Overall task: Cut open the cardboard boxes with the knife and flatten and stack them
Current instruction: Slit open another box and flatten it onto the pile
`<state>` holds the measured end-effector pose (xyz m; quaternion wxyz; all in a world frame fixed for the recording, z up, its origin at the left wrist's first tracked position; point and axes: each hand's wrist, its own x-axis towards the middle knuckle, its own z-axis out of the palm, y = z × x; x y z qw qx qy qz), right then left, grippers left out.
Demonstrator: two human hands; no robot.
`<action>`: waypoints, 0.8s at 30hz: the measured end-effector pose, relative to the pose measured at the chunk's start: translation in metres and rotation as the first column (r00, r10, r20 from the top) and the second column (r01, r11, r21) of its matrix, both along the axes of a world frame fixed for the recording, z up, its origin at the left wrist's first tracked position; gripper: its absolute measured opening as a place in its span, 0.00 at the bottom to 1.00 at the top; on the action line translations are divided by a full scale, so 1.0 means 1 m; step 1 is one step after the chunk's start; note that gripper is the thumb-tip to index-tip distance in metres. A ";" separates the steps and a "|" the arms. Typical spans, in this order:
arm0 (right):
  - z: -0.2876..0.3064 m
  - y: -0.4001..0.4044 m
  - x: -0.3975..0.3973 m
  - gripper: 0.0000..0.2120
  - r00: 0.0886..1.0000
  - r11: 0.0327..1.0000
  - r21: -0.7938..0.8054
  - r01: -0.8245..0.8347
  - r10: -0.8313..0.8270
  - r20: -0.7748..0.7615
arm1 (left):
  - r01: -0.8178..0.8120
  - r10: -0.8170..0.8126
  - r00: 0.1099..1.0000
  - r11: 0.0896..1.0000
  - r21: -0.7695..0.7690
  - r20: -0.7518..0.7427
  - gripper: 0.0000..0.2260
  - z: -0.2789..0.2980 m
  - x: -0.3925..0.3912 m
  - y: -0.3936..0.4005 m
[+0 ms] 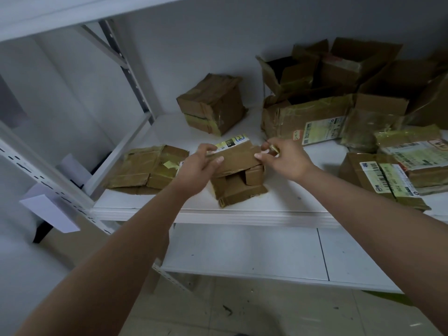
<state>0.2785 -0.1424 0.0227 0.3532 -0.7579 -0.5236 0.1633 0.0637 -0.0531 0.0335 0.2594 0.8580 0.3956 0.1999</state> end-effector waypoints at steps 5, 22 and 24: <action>-0.014 0.001 -0.015 0.12 0.990 0.997 0.063 0.049 -0.056 0.126 | -0.139 0.126 0.989 0.967 0.215 0.072 0.12 -0.029 0.005 -0.007; -0.028 0.005 -0.052 0.24 0.947 0.992 -0.041 0.116 -0.098 0.306 | -0.336 0.444 0.869 0.853 0.399 -0.219 0.20 -0.028 0.036 -0.027; -0.026 0.002 -0.045 0.22 0.955 0.996 -0.043 0.079 -0.063 0.289 | -0.258 0.367 0.899 0.884 0.389 -0.237 0.22 -0.029 0.036 -0.026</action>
